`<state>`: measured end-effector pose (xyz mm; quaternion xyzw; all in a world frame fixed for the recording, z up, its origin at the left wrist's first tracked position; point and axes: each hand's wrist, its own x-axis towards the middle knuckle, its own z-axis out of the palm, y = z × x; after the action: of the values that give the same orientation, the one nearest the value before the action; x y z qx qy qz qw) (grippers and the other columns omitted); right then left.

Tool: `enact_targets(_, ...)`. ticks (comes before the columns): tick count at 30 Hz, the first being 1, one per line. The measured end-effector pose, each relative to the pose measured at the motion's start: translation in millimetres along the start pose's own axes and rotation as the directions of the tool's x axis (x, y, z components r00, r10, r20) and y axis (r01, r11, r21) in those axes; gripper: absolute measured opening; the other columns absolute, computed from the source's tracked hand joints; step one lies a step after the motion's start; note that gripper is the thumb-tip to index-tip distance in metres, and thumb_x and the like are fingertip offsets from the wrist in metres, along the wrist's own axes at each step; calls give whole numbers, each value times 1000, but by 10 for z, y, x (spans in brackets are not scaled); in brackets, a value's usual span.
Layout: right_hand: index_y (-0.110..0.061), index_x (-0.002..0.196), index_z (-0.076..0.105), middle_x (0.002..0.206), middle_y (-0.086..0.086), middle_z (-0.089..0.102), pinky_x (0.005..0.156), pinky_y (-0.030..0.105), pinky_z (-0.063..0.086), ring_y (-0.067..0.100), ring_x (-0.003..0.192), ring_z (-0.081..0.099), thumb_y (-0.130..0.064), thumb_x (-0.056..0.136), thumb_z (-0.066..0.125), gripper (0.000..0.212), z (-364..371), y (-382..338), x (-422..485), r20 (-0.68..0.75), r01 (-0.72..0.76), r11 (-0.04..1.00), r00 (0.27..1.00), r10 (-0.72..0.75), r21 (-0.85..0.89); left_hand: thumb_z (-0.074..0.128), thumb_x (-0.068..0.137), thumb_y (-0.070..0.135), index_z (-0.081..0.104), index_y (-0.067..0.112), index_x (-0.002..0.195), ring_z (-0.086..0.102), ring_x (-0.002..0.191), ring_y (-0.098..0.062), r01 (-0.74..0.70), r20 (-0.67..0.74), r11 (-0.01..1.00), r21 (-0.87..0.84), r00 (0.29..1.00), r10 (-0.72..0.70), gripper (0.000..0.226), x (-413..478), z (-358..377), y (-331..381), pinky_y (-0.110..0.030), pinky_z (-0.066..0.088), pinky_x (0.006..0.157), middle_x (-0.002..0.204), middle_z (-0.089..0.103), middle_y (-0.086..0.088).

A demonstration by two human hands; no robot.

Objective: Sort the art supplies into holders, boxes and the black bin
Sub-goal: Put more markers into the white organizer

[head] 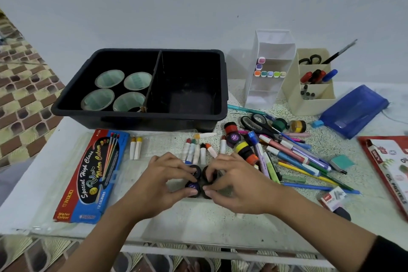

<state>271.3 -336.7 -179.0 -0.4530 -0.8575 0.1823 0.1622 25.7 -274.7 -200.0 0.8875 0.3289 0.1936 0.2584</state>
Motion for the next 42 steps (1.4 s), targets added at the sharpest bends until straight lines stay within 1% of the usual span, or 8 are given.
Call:
enact_targets(5,-31,99,79,95,-11,63,82,39,42,10,94,57,-53,88,66,28,83,-6,-38,-74,-11,991,997,1,-131,82,72,55,78,37,93,58,100,-8,22,81,998,-55,997,-18,28,172,-125,41,-31,50,81,94,68,25)
enact_targets(16,-25,89,73,82,-7,59,75,39,35,16,86,50,-49,91,60,27,-36,-87,67,8,68,919,997,-71,-388,78,80,49,80,40,100,60,106,-8,-5,94,997,-78,996,13,22,139,-114,13,-31,51,86,104,68,25)
enact_targets(21,-25,71,66,69,-11,52,72,36,36,14,75,51,-41,88,67,24,-16,-93,62,7,52,972,999,-52,-231,81,80,45,80,37,99,61,105,-8,-8,71,995,-96,997,15,21,129,-104,24,-33,52,86,104,69,24)
enact_targets(26,-23,74,74,69,-12,59,74,29,39,6,71,54,-45,91,68,28,-20,-41,63,38,-100,995,994,99,28,81,81,42,79,36,97,59,101,-7,-24,116,999,-32,993,28,17,161,-149,56,-31,50,83,100,67,25)
enact_targets(30,-19,84,77,72,-10,65,69,16,47,2,72,60,-30,93,69,18,-104,40,66,-225,-214,937,933,280,275,73,87,33,75,33,95,59,91,-6,-46,115,999,-3,992,46,8,341,-221,205,-30,50,80,90,66,21)
enact_targets(34,-22,77,68,71,-13,60,63,29,46,5,67,56,-38,90,65,22,-252,265,-82,-426,-418,906,809,406,68,60,96,12,71,28,118,55,98,0,-63,12,998,12,998,63,29,705,-48,444,-18,45,85,108,62,17)
enact_targets(38,-27,82,55,78,-11,57,71,38,47,15,74,55,-58,80,62,32,-263,392,-339,-387,-590,796,771,506,-134,51,98,11,51,25,143,44,120,-13,-79,72,969,232,995,64,47,1088,272,546,-36,49,97,138,49,8)
enact_targets(42,-27,99,62,92,-9,66,80,40,45,17,90,59,-60,83,61,37,-229,408,-370,-332,-606,779,776,536,-161,59,94,15,43,26,145,47,121,-24,-71,179,921,383,984,2,55,1318,407,577,-43,54,86,137,37,0)
